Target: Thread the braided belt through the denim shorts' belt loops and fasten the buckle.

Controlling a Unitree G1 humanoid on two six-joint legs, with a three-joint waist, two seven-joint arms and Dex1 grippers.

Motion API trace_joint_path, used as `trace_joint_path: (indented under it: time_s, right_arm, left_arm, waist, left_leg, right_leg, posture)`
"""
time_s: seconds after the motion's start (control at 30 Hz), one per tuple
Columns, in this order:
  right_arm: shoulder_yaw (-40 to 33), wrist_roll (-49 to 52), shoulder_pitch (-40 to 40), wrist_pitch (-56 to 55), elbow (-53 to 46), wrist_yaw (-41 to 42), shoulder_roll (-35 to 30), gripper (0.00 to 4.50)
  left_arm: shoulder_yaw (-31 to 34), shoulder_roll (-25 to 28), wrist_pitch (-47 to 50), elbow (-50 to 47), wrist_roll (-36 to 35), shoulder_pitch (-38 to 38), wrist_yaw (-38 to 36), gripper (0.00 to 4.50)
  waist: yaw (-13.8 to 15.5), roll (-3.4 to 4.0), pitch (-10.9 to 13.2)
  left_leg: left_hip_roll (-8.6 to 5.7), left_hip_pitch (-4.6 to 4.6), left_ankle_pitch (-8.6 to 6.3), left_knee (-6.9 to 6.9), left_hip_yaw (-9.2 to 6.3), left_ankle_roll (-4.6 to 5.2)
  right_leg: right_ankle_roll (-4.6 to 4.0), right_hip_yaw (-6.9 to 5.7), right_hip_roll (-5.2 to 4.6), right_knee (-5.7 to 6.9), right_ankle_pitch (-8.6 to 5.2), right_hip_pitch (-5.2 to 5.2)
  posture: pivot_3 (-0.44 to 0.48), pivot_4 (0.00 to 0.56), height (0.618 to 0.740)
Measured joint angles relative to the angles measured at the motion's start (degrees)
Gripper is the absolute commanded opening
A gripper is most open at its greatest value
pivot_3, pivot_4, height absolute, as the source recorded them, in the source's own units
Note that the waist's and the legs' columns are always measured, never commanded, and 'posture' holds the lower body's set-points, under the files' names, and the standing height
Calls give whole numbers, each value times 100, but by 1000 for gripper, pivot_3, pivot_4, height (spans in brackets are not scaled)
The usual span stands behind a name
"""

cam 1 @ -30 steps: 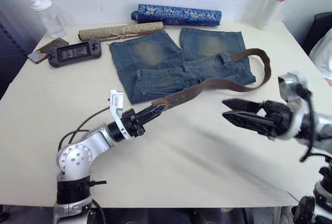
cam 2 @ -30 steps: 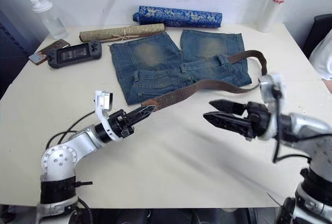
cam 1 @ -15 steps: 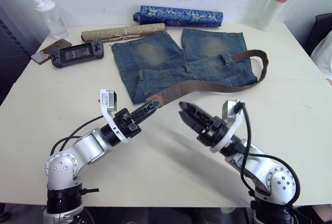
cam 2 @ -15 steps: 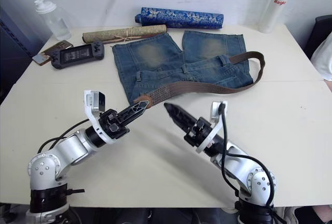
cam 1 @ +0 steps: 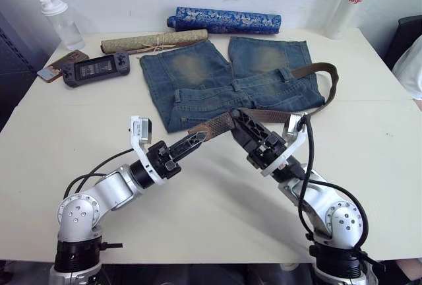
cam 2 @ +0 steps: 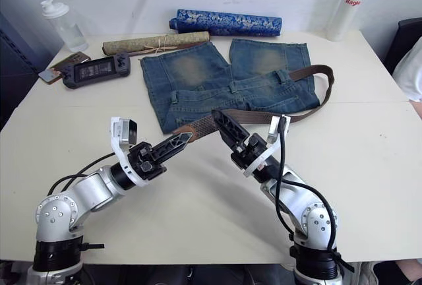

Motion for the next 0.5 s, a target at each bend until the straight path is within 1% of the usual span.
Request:
trace_joint_path:
  time_s: [0.03, 0.17, 0.2, 0.23, 0.27, 0.5]
  right_arm:
    - [3, -8, 0, -32, 1, 1, 3, 3573]
    - [23, -31, 1, -116, 6, 3, 10, 1456]
    - [28, -36, 1, -130, 12, 3, 13, 897]
    - [30, -40, 1, -156, 14, 5, 22, 424]
    - [33, -42, 1, -170, 14, 7, 33, 47]
    - [104, -153, 1, -211, 18, 71, 50, 47]
  left_arm:
    - [-3, 21, -8, 0, 1, 15, -34, 0]
    - [-8, 98, -31, 0, 2, 42, -160, 0]
    - [-8, 122, -35, 0, 3, 51, -179, 0]
    - [-8, 150, -39, 1, 6, 63, -203, 0]
    - [-8, 166, -40, 1, 9, 73, -217, 0]
    - [-16, 273, -55, 1, 98, 80, -453, 0]
  waist:
    - [-1, 0, 0]
    - [-1, 0, 0]
    - [-1, 0, 0]
    - [0, 0, 0]
    - [0, 0, 0]
    - [-1, 0, 0]
  left_leg:
    - [0, 0, 0, 0, 0, 0]
    - [0, 0, 0, 0, 0, 0]
    - [0, 0, 0, 0, 0, 0]
    - [0, 0, 0, 0, 0, 1]
    - [0, 0, 0, 0, 0, 1]
    - [0, 0, 0, 0, 0, 1]
  right_leg:
    - [-1, 0, 0, 0, -1, 0]
    - [-11, 0, 0, 0, -6, 0]
    - [-28, 0, 0, 0, -14, 0]
    - [-81, 0, 0, 0, -42, 0]
    - [-92, 0, 0, 0, -48, 0]
    - [-92, 0, 0, 1, -49, 0]
  posture:
    - [0, 150, 637]
    - [0, 150, 637]
    - [0, 150, 637]
    - [0, 150, 637]
    - [0, 150, 637]
    - [0, 150, 637]
